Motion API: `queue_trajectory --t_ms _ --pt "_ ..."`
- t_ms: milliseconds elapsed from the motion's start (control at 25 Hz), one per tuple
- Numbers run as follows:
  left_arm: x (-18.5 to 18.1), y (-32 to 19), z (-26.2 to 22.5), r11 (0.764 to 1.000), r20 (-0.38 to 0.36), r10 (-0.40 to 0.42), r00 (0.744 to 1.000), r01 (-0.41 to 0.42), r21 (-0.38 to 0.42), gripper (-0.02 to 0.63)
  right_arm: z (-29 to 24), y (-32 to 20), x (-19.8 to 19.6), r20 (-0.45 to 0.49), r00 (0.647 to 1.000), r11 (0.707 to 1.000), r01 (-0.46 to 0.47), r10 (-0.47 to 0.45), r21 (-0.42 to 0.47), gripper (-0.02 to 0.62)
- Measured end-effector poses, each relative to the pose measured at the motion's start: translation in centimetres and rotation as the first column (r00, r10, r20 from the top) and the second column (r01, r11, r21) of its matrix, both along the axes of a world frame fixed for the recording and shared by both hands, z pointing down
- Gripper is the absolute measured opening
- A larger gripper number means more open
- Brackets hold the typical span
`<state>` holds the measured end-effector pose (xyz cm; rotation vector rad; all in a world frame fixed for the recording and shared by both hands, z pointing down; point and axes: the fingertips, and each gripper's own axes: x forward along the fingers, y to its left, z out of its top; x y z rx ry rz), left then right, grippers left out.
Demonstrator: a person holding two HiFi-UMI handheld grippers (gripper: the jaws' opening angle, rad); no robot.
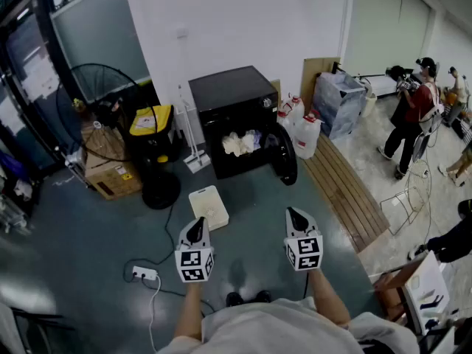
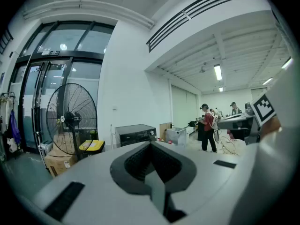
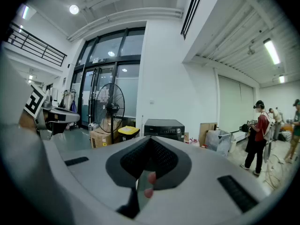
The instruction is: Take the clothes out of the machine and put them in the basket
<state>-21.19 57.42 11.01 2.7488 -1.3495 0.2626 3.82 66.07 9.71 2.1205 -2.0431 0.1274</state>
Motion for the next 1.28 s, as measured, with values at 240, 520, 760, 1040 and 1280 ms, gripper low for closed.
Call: queue_trajectory --t_ms 240,520,760,1040,1280 --pt "0.5 -0.1 -0.1 1.000 0.001 0.002 1.000 -0.002 0.000 0.018 0.2 -0.1 0.3 0.003 1.000 1.000 -0.003 0.003 -0.004 0.023" --pt "1.0 -0.5 -0.1 1.000 0.004 0.001 1.000 -0.001 0.002 0.018 0.4 -0.3 0.9 0.008 1.000 1.000 -0.004 0.004 -0.005 0.023" --pt "1.6 -0.9 0.1 1.000 0.008 -0.001 1.000 0.001 0.000 0.018 0.7 -0.6 1.5 0.027 1.000 1.000 -0.003 0.003 -0.003 0.023" --pt "2.8 -1.1 0.3 1.000 0.010 -0.009 1.000 0.009 -0.005 0.018 0.9 -0.8 2.9 0.029 1.000 1.000 -0.002 0.002 -0.006 0.023" --pt "3.8 -1.0 0.7 1.000 0.016 -0.012 1.000 0.012 -0.011 0.018 1.3 -0.8 3.6 0.029 1.000 1.000 0.007 -0.007 -0.008 0.023"
